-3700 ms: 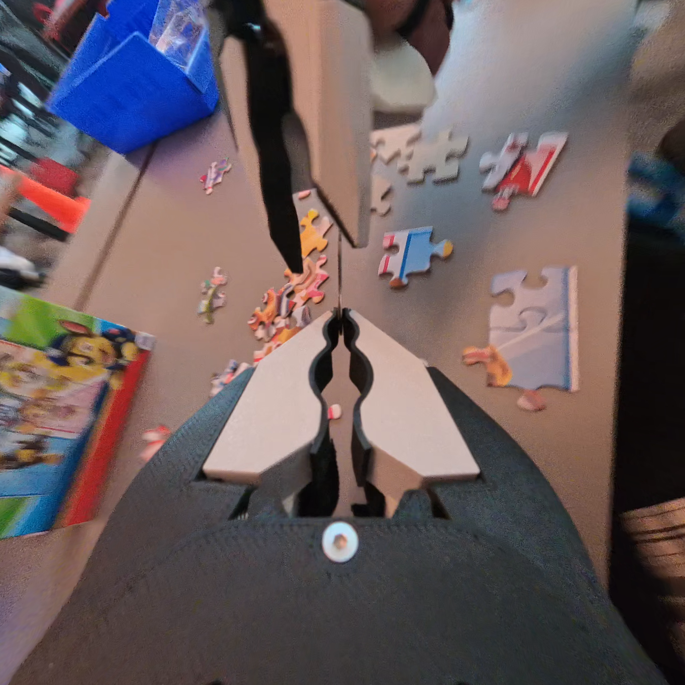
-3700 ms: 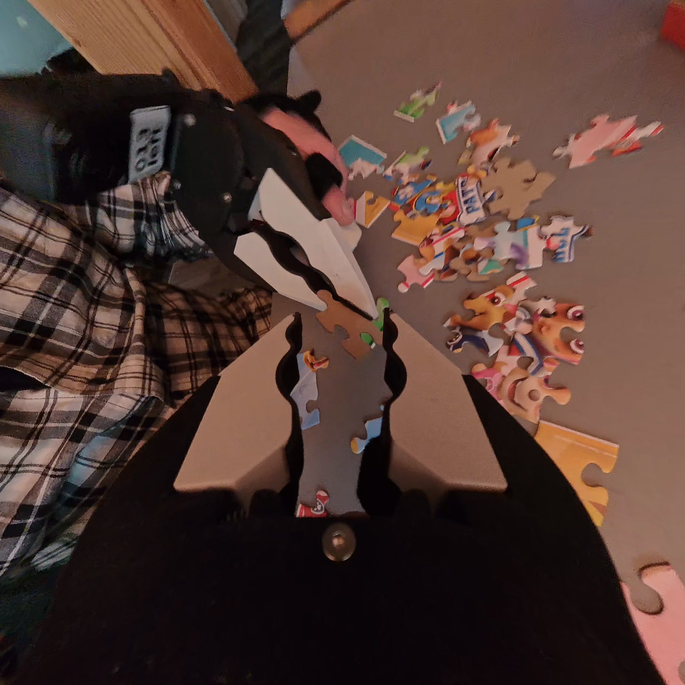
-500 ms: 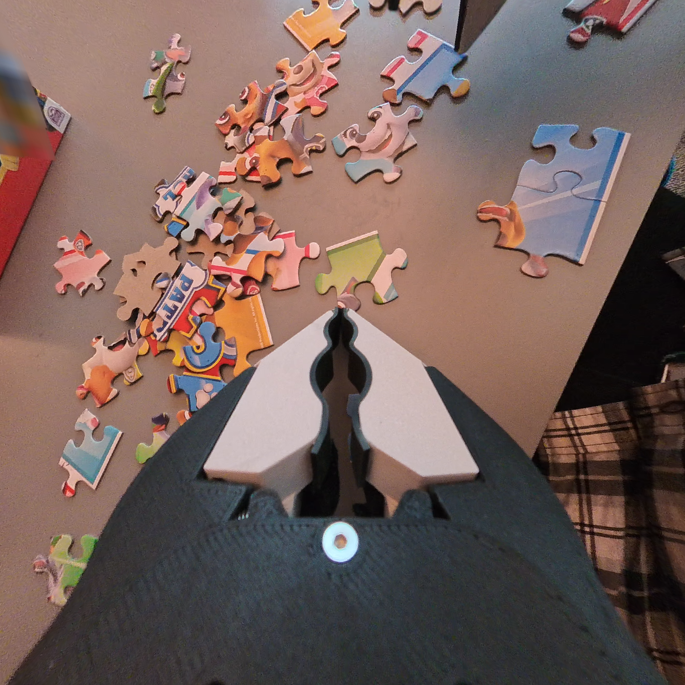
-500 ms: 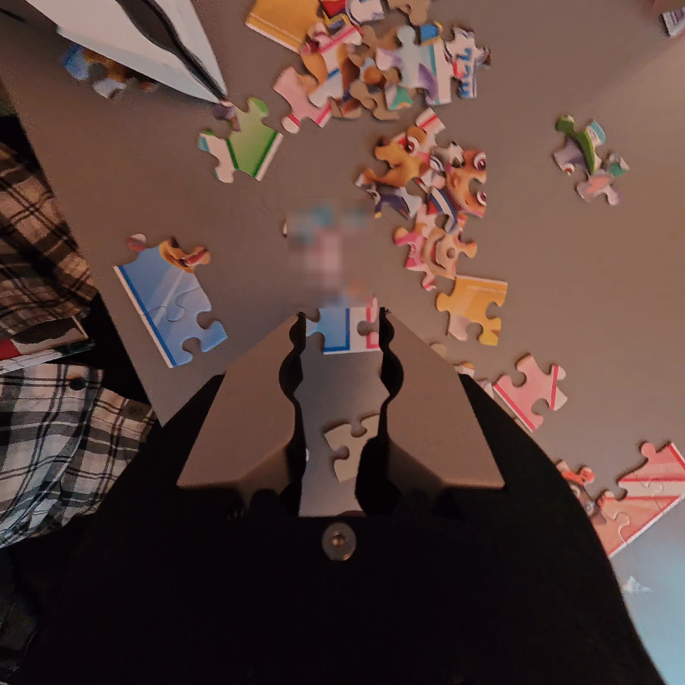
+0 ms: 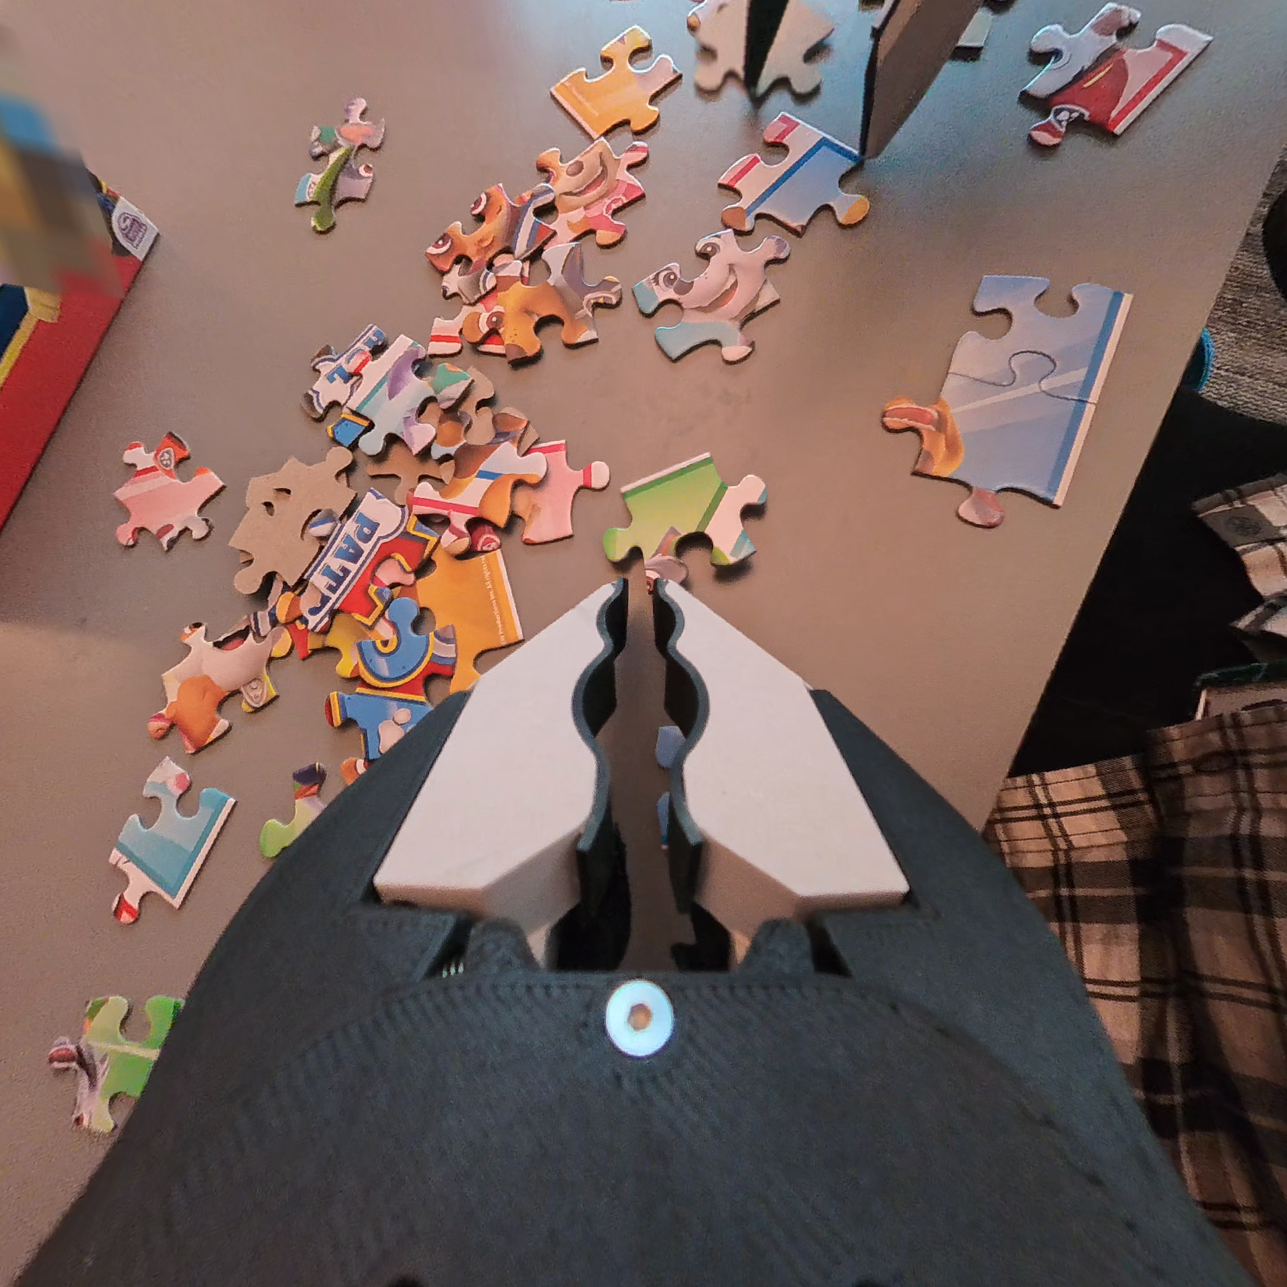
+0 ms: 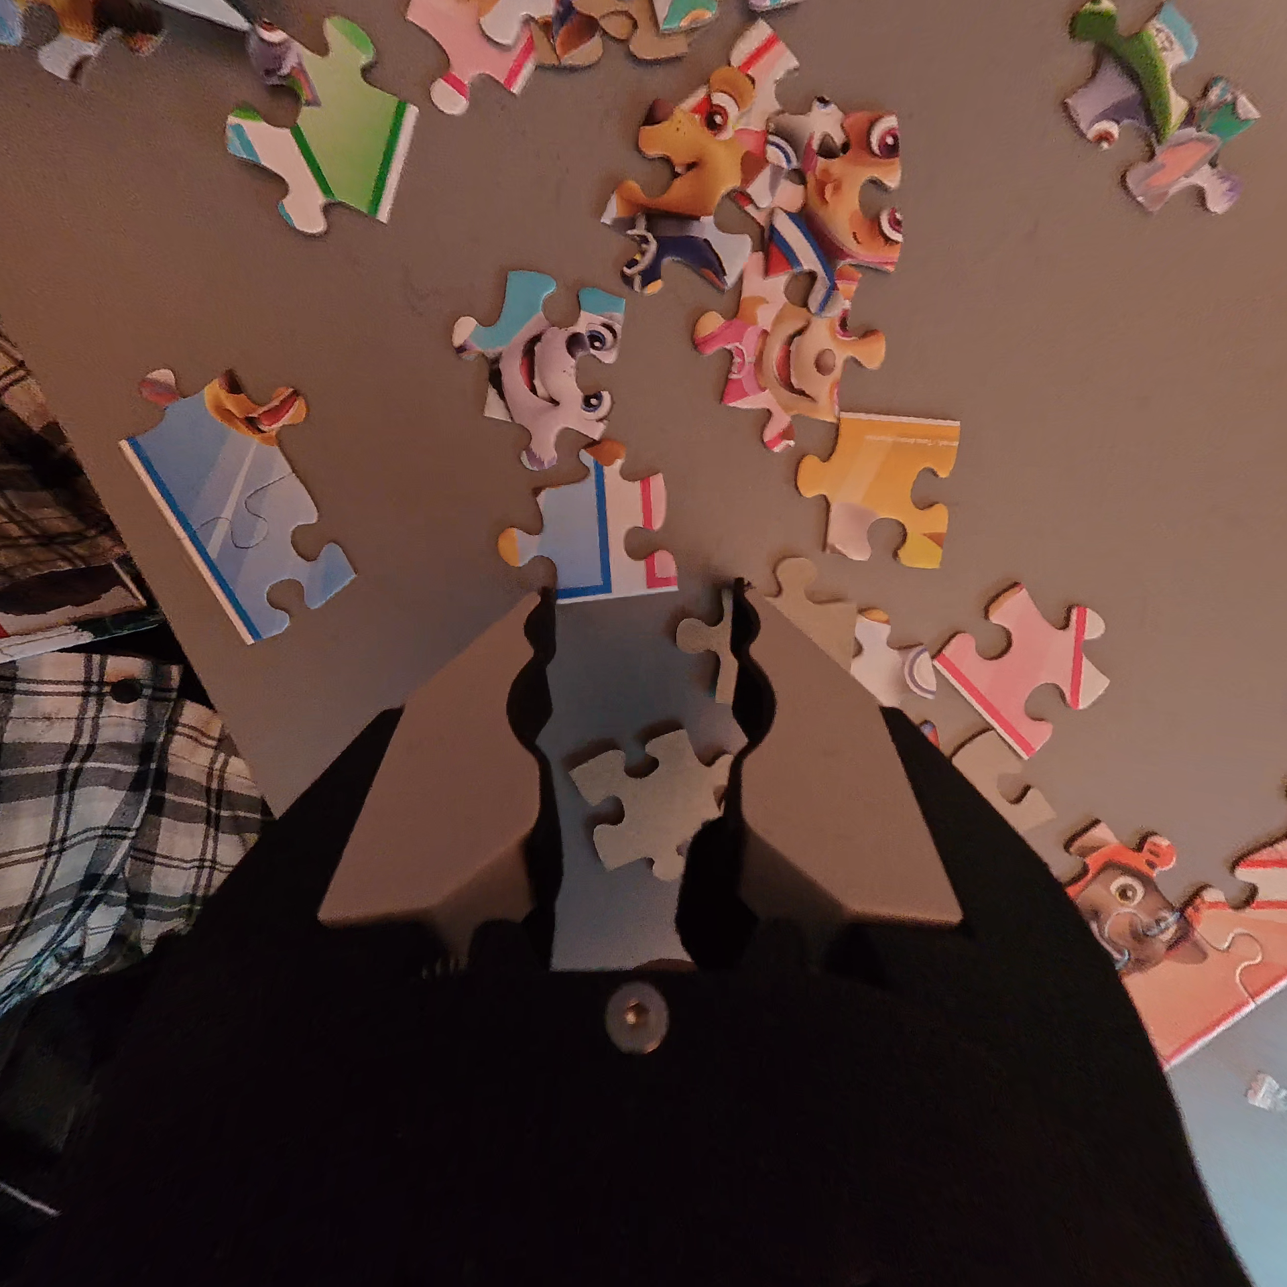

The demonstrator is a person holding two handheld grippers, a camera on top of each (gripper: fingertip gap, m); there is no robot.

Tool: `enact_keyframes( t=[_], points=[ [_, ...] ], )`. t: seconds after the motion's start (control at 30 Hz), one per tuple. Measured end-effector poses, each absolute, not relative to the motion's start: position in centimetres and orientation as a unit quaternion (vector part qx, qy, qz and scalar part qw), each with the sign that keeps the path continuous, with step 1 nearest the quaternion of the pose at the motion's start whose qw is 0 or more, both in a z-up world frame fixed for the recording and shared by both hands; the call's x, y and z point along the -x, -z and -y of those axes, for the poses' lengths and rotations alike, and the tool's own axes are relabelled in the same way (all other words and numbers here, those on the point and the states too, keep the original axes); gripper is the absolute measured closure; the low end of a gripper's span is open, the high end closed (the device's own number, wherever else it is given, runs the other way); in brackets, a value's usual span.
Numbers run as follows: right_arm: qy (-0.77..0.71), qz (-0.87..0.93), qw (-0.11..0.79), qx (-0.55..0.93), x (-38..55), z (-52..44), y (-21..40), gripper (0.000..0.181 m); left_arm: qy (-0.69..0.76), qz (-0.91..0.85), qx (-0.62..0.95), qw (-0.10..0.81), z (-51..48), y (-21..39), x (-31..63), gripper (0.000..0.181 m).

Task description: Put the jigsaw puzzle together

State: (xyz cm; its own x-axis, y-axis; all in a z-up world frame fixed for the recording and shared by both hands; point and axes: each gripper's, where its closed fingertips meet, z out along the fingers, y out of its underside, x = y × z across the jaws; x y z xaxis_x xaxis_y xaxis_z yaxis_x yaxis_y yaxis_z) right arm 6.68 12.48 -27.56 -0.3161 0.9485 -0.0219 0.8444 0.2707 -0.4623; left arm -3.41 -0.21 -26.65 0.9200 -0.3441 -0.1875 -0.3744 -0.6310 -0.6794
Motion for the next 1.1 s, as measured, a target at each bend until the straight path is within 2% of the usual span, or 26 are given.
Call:
enact_keyframes(
  t=[0.17,0.3,0.4,0.6,0.77,0.97,1.0,1.03,1.1],
  points=[
    [-0.2,0.8,0.135,0.549,-6.2,-11.9,27.6,0.148,-0.019,-0.2,0.9,0.388,0.8,26.2,3.1,0.174],
    [-0.188,0.803,0.132,0.55,-6.5,-12.2,27.6,0.147,-0.013,-0.188,0.896,0.403,1.6,25.4,3.5,0.174],
    [-0.173,0.805,0.144,0.549,-6.2,-12.5,27.2,0.137,-0.01,-0.178,0.896,0.408,2.2,25.1,4.1,0.173],
    [-0.224,0.794,0.13,0.55,-3.2,-8.9,27.5,0.135,-0.008,-0.169,0.896,0.409,2.8,25.2,4.2,0.172],
    [-0.24,0.78,0.134,0.563,-2.2,-9.3,27.6,0.158,-0.008,-0.163,0.897,0.411,3.9,25.3,4.4,0.172],
    [-0.24,0.784,0.137,0.555,-2.3,-9.3,27.5,0.164,-0.014,-0.145,0.897,0.417,4.9,25.2,5.8,0.171],
    [-0.243,0.785,0.138,0.552,-2.3,-9.2,27.5,0.177,-0.016,-0.141,0.897,0.418,5.1,25.1,6.2,0.171],
    [-0.246,0.786,0.138,0.55,-2.3,-9.0,27.4,0.181,-0.018,-0.137,0.897,0.42,5.3,25.0,6.5,0.171],
    [-0.24,0.791,0.133,0.546,-2.5,-8.8,27.6,0.181,-0.027,-0.125,0.898,0.421,5.8,24.7,7.7,0.171]
  ],
)
